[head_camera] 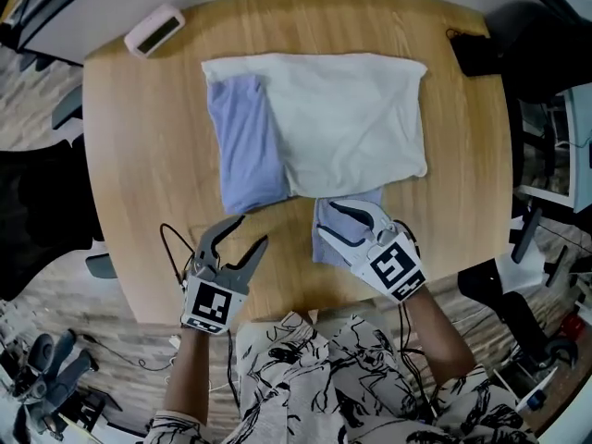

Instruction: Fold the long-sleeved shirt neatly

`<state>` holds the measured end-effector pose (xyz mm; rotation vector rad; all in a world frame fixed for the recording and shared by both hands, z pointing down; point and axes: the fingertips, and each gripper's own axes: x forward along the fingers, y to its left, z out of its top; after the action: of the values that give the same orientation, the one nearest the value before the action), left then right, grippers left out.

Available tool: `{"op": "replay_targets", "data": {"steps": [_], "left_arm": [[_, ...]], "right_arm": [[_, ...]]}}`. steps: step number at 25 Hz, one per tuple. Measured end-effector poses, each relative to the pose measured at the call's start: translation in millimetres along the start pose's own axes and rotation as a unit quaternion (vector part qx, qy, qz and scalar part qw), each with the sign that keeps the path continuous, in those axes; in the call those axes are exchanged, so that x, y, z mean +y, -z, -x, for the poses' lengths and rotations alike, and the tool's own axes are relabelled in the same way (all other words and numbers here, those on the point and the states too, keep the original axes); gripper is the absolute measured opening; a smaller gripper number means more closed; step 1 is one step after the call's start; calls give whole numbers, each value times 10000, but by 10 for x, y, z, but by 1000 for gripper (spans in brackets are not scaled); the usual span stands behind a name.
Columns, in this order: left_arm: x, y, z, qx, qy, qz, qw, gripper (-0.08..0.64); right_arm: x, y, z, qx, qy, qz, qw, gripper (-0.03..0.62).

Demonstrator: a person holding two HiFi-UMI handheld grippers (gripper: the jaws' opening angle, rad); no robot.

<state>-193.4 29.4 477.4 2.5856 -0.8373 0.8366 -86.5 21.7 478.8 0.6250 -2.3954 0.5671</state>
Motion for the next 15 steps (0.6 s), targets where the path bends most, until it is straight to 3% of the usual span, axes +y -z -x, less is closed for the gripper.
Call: {"op": "replay_targets", "data": {"steps": [3,7,11,15], "left_arm": [[-594,-12,-164,-29,314,-564,9979,219],[-1233,156,-481,329,787,-1184,9893,244],[-1582,433,-636,787,1243,-2154,9654,252],[-1613,629,-775,1101,1246,-2896,9426,202]], "right_arm": [[-24,396,420,103,160,298,9994,195],[104,926,690,388,17,732,9966,225],[374,1406,701,809,-195,1565,9842,239],[574,1750,587,1074,-388,2158,9697,238]]}}
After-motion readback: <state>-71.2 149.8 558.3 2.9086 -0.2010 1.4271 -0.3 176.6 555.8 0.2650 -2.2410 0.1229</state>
